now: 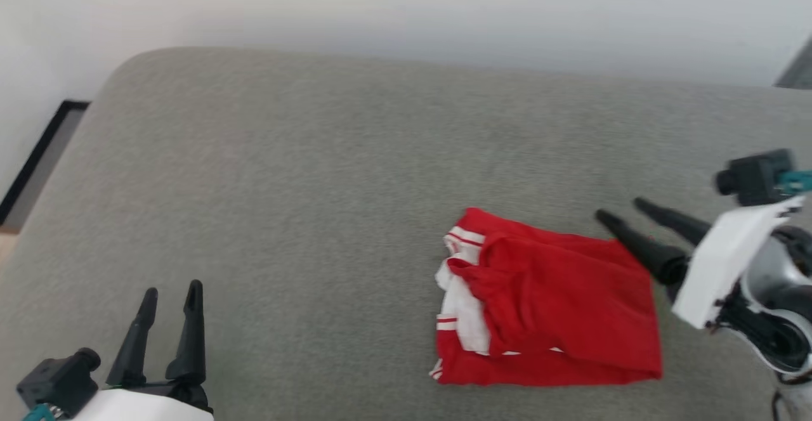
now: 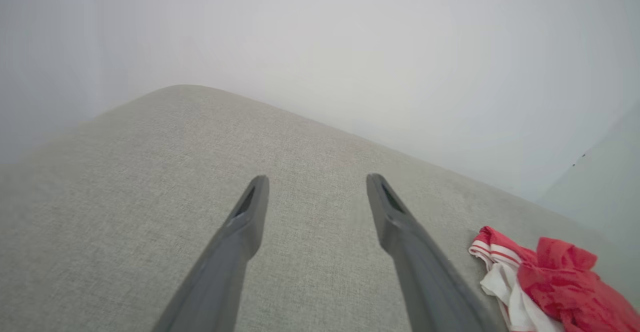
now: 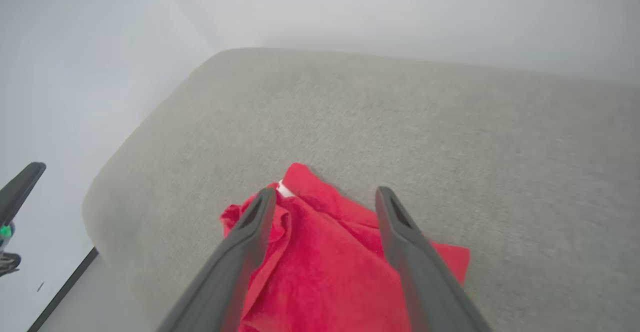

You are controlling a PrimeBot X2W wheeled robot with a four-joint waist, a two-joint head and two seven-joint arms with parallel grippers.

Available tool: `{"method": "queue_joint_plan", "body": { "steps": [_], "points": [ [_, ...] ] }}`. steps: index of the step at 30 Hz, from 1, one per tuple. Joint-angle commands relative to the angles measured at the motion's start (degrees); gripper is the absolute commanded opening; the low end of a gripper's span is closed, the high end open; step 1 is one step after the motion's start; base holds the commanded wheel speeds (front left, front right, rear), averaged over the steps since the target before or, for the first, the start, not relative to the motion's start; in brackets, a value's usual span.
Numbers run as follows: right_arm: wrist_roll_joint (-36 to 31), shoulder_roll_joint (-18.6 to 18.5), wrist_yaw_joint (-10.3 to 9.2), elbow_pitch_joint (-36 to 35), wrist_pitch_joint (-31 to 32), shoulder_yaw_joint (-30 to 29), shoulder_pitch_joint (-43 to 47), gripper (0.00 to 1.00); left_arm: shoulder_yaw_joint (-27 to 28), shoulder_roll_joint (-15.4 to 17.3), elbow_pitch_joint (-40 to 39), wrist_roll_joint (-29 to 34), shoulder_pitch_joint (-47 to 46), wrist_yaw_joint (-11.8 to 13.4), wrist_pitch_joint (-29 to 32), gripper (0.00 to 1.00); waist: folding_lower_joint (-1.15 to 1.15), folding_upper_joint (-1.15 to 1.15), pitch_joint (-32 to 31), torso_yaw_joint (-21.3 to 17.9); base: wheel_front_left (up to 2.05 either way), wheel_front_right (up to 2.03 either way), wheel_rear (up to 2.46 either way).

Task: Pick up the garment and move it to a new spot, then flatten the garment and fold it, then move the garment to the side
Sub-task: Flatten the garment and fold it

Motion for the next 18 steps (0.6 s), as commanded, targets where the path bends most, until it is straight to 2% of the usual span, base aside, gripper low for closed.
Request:
{"method": "queue_joint_plan", "body": {
  "steps": [1, 3, 4, 6, 11, 18],
  "points": [
    [-0.7, -0.3, -0.02, -0.5, -1.6, -0.5, 1.3, 1.0, 0.7, 0.2, -0.4, 0.6, 0.8, -0.3, -0.3, 1.0, 0.0, 0.0, -0.7, -2.1, 0.0, 0.0, 0.0],
    [-1.0, -0.7, -0.02, -0.9, -3.1, -1.0, 1.8, 1.0, 1.0, 0.3, -0.5, 1.1, 1.0, -0.4, -0.3, 1.0, 0.0, 0.0, -0.9, -2.7, 0.0, 0.0, 0.0],
    [-1.9, -1.2, -0.02, -1.1, -6.4, -2.2, 3.2, 1.0, 1.7, 0.2, -0.9, 1.5, 1.2, -0.3, -0.3, 1.0, 0.0, 0.0, -1.3, -4.1, 0.0, 0.0, 0.0],
    [-2.5, -1.6, -0.02, -1.2, -8.1, -2.2, 3.8, 1.0, 2.1, 0.1, -0.9, 1.8, 1.4, -0.3, -0.3, 1.0, 0.0, 0.0, -1.6, -4.7, 0.0, 0.0, 0.0],
    [-5.7, -2.6, -0.02, -0.5, -17.9, -2.2, 7.2, 1.0, 4.1, -0.3, -1.6, 4.8, 2.6, 0.0, -0.3, 1.0, 0.0, 0.0, -3.4, -7.7, 0.0, 0.0, 0.0],
    [-10.7, -1.4, -0.02, 2.7, -30.9, -3.7, 11.7, 1.0, 7.2, -1.7, -2.8, 8.3, 5.0, -0.9, -0.3, 1.0, 0.0, 0.0, -5.8, -10.6, 0.0, 0.0, 0.0]
  ]
}}
